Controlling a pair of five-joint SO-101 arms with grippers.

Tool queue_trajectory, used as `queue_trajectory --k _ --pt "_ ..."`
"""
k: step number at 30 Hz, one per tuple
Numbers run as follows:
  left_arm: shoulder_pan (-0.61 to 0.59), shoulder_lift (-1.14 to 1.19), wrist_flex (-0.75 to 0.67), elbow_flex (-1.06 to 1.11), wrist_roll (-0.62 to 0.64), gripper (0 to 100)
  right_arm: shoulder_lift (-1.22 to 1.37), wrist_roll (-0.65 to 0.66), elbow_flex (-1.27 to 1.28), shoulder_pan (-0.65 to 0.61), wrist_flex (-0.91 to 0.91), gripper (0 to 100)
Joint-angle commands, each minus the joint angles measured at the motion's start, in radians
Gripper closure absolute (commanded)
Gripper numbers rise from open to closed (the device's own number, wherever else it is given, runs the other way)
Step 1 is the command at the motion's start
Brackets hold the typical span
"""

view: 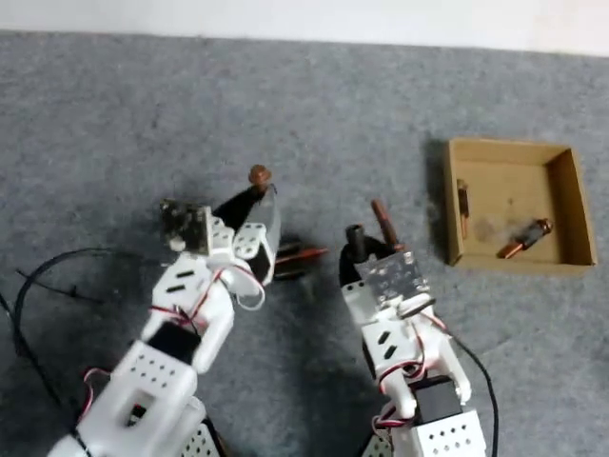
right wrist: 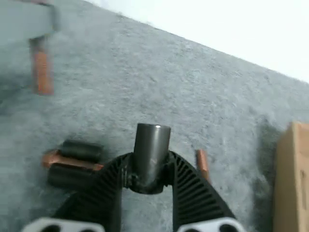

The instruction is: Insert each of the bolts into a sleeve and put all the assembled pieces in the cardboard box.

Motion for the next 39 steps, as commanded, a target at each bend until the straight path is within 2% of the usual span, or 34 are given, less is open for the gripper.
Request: queue_trajectory --k 1,4,13,20,31,39 --pt "0.053 -0.14 -0.035 0.031 0.149 100 -0.004 0.068 0.094 -0.059 -0.035 99.2" --pt "0.067 -0.262 -0.035 0.081 0.189 100 -0.008 0.072 0.094 -0.076 -0.035 99.2" --pt "0.186 -0.584 -0.023 0.216 0.19 100 -0.01 0.075 0.094 -0.091 -0.036 99.2" --pt "0.228 -0.598 0.017 0.214 0.19 100 -0.01 0.077 0.094 -0.148 -0.035 99.3" --pt "0.153 -0.596 0.02 0.214 0.192 100 -0.01 0.071 0.087 -0.153 -0.039 99.3" --pt "0.151 -0.595 0.038 0.214 0.192 100 -0.01 0.075 0.093 -0.182 -0.234 99.3"
